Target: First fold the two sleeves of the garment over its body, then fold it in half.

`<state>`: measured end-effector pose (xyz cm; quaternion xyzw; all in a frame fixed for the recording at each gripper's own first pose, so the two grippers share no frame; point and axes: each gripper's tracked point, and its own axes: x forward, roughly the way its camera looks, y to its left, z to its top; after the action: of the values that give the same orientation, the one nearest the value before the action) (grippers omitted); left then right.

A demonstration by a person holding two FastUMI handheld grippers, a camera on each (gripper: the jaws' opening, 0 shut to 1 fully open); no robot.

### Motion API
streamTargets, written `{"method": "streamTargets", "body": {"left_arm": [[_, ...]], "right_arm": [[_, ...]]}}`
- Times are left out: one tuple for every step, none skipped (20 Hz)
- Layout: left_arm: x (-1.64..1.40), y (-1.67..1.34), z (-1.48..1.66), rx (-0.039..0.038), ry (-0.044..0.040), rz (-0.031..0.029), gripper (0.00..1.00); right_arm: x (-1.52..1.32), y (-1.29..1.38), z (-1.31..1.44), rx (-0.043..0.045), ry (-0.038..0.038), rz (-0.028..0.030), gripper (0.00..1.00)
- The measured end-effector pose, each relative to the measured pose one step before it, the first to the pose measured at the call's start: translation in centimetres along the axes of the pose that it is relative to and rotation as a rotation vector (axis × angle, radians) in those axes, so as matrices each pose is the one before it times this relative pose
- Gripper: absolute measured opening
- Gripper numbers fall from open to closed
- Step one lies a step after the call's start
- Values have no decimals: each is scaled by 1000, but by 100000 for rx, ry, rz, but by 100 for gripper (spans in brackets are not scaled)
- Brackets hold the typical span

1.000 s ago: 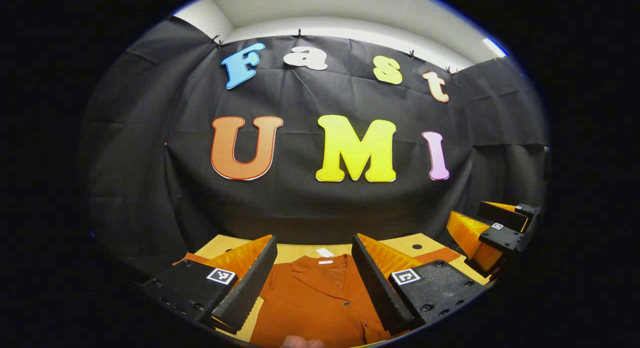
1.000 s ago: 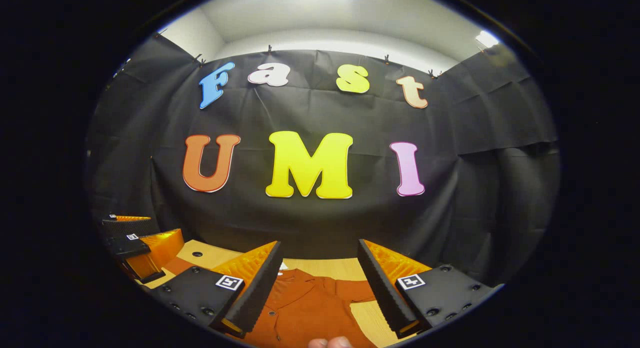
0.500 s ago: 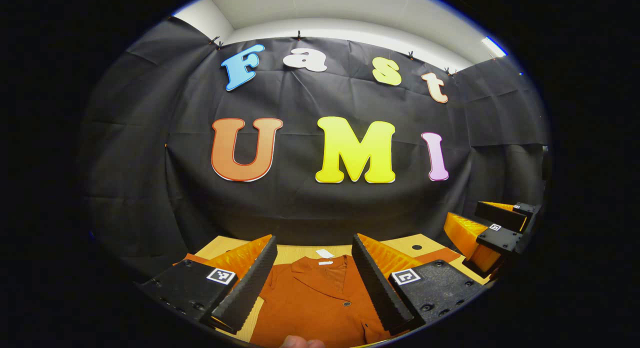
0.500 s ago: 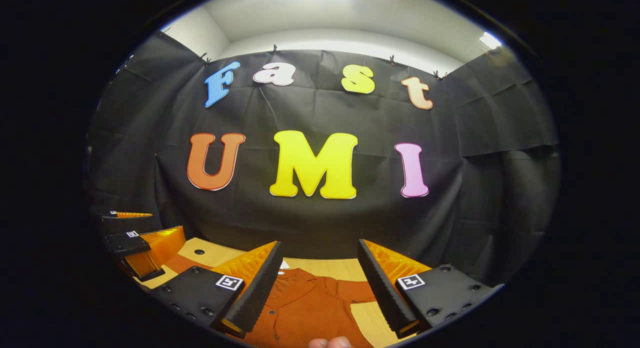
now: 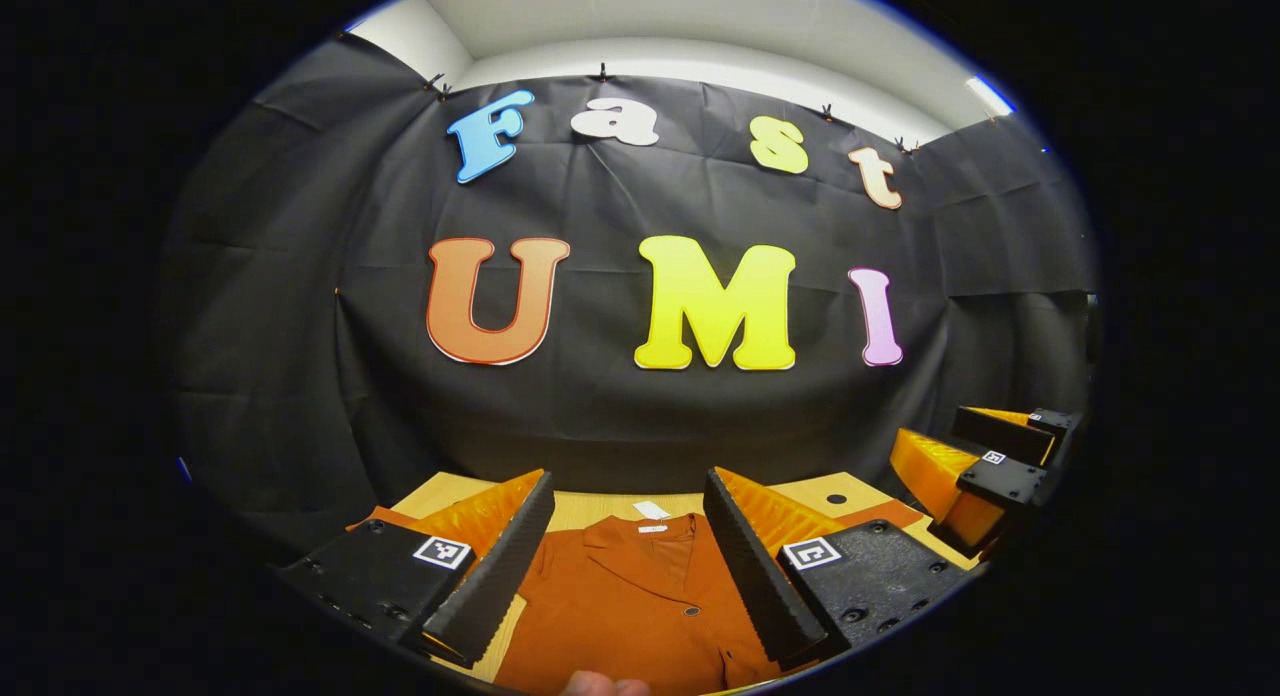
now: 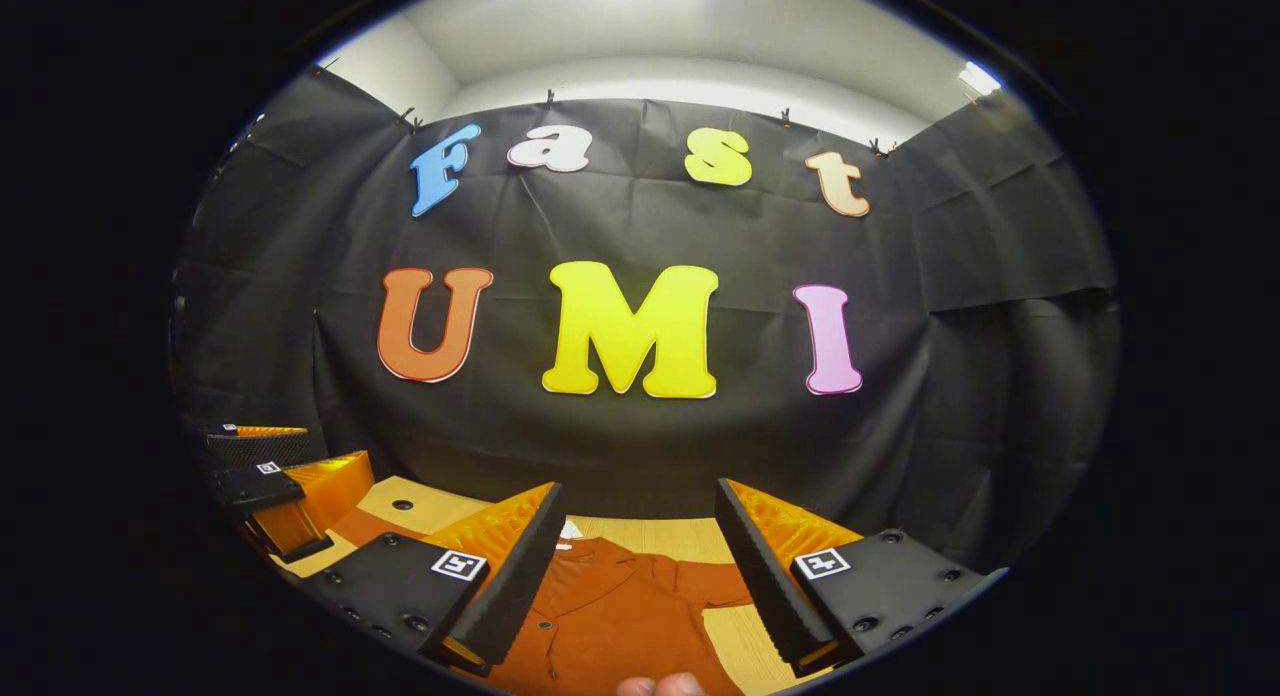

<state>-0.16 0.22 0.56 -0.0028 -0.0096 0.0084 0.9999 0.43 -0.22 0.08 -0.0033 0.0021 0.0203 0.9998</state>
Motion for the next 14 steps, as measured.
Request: {"method": "streamTargets", "body": {"left_arm": [[20, -194, 80, -150, -130, 48, 97], [32, -3, -48, -226, 238, 17, 97], [71, 21, 38, -99, 10, 27, 97], [73, 57, 142, -158, -129, -9, 97], [-24, -140, 47, 22, -203, -206, 97], [102, -19, 127, 74, -312, 4, 97], [69, -5, 53, 128, -127, -35, 97], [87, 75, 123, 104, -507, -16, 97], [110, -3, 24, 51, -129, 189, 97], [51, 112, 34, -93, 38, 258, 97], [58, -4, 17, -145, 157, 82, 97], [12, 70, 17, -139, -7, 275, 97], [-29, 41, 118, -49, -157, 195, 97], [135, 27, -23, -88, -201, 59, 97]], "right_arm": [[114, -5, -48, 382, 310, 415, 96], [89, -70, -10, -89, 214, -427, 95], [106, -134, 186, -52, -229, -196, 96], [30, -87, 118, 159, -241, -63, 96], [-17, 27, 152, -39, -203, -98, 96], [79, -25, 99, -204, -111, -31, 95], [101, 46, -8, -72, -88, 182, 95], [61, 0, 37, -265, -193, 228, 95], [163, 0, 91, -140, 86, 65, 95], [37, 75, -118, -79, 298, 78, 96], [97, 13, 6, 327, 101, 152, 95], [116, -28, 43, 5, -81, -75, 95], [73, -62, 131, -250, -151, 20, 95], [6, -31, 7, -179, -152, 37, 96]]}}
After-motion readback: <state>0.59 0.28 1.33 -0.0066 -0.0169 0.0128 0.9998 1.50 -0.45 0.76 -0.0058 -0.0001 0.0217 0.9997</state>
